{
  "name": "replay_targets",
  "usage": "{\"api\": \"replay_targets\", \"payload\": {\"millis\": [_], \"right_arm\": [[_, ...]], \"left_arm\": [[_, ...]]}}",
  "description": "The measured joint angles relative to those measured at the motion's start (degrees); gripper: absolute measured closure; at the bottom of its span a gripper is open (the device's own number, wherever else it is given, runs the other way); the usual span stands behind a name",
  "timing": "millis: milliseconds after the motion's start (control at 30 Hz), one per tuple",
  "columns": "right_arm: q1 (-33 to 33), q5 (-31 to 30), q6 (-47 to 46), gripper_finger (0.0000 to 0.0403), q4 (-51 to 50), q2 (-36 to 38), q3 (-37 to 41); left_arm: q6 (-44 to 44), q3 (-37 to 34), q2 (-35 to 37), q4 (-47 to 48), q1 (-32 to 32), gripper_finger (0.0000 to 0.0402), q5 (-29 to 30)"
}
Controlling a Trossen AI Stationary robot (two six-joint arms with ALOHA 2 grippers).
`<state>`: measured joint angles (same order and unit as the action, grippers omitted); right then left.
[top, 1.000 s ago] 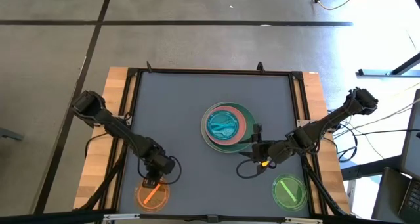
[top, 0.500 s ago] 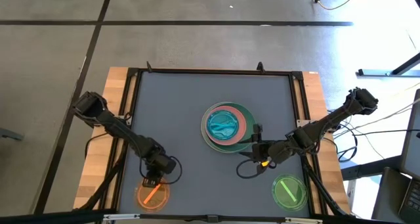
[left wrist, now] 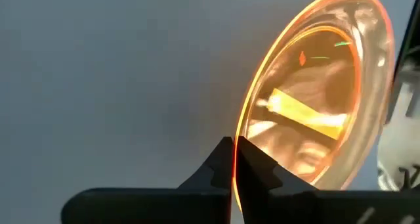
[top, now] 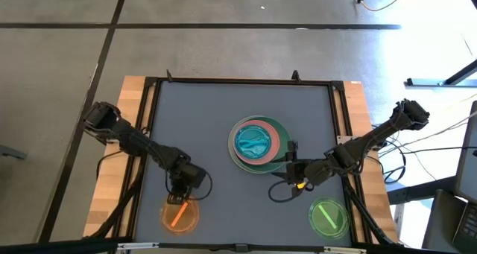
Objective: Stack plastic plates
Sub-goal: Stack the transparent orange plate on top of the transparent blue plate
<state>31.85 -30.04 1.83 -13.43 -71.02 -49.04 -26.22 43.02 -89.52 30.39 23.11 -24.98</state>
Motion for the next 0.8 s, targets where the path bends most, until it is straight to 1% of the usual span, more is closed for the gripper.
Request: {"api": "replay_targets", "payload": {"millis": [100, 167, 300, 467, 567, 667, 800], "right_arm": [[-0.01, 0.0, 0.01, 0.0224, 0.0, 0.0, 0.0], [-0.02, 0.0, 0.11, 0.0224, 0.0, 0.0, 0.0], [-0.04, -0.02, 0.15, 0.0224, -0.02, 0.0, 0.0], [-0.04, -0.01, 0.15, 0.0224, -0.05, 0.0, 0.0], [-0.04, 0.0, 0.15, 0.0224, -0.09, 0.0, 0.0], [-0.04, 0.0, 0.15, 0.0224, -0.11, 0.0, 0.0], [-0.04, 0.0, 0.15, 0.0224, -0.13, 0.0, 0.0]], "left_arm": [[1.86, 1.98, 2.16, 3.1, -2.7, 0.04, 1.59], [3.36, 3.71, 3.54, 5.15, -4.46, 0.04, 4.0], [8.05, 7.56, 6.21, 6.72, -8.06, 0.04, 10.13], [14.87, 13.46, 7.2, 7.09, -12.96, 0.04, 17.02], [18.02, 16.86, 7.2, 6.13, -15.53, 0.0399, 22.04], [18.04, 19.08, 7.2, 3.29, -18.14, 0.0399, 26.65], [19.3, 19.85, 7.22, -2.94, -22.33, 0.0399, 29.89]]}}
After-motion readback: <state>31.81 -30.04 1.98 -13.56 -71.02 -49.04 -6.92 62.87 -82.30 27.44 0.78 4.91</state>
